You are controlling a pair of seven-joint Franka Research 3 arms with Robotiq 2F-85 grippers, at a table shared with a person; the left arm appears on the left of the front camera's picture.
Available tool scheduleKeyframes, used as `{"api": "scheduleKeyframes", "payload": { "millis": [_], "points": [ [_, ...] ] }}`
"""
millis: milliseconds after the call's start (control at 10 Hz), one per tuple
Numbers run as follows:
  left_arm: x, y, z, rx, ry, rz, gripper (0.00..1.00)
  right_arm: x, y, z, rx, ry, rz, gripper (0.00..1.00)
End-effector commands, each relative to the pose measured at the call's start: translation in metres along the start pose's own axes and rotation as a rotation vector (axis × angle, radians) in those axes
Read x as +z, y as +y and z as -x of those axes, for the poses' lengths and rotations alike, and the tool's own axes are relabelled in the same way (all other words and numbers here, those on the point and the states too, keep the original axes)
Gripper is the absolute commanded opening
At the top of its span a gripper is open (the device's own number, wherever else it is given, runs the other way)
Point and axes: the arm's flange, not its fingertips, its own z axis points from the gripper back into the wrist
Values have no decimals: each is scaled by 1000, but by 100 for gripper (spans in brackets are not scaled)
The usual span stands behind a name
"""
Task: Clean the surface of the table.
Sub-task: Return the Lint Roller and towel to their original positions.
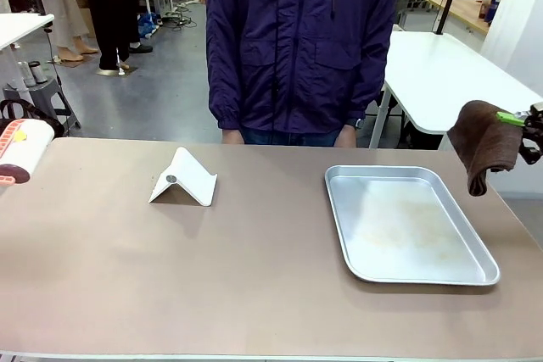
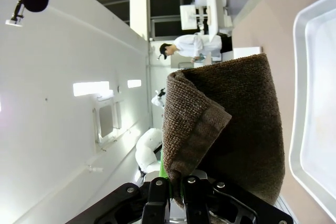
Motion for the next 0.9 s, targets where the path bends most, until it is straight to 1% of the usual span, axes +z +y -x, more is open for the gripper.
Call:
{"api": "scheduleKeyframes", "payload": {
  "millis": [0, 100, 300, 400, 500, 600, 800],
  "points": [
    [-35, -29, -16, -21, 31, 14, 22, -42, 10, -1, 69, 26, -75, 7],
    [-56, -44, -25, -40, 75, 4, 22, -72, 14, -6, 83, 27, -35, 7],
    [-92, -69, -42, -13, 88, -68, 22, -139, 19, -10, 109, 14, -4, 7],
    [-112, -83, -51, 3, 97, -111, 22, -163, 18, -9, 115, 27, 5, 7],
    [-135, -100, -57, 10, 127, -174, 22, -199, 13, -4, 111, 53, 26, 7],
    [-155, -115, -61, -1, 148, -251, 22, -231, 6, 5, 110, 48, 49, 7],
    [-190, -137, -73, -29, 208, -350, 22, -291, -16, 26, 88, 74, 130, 7]
  ]
}}
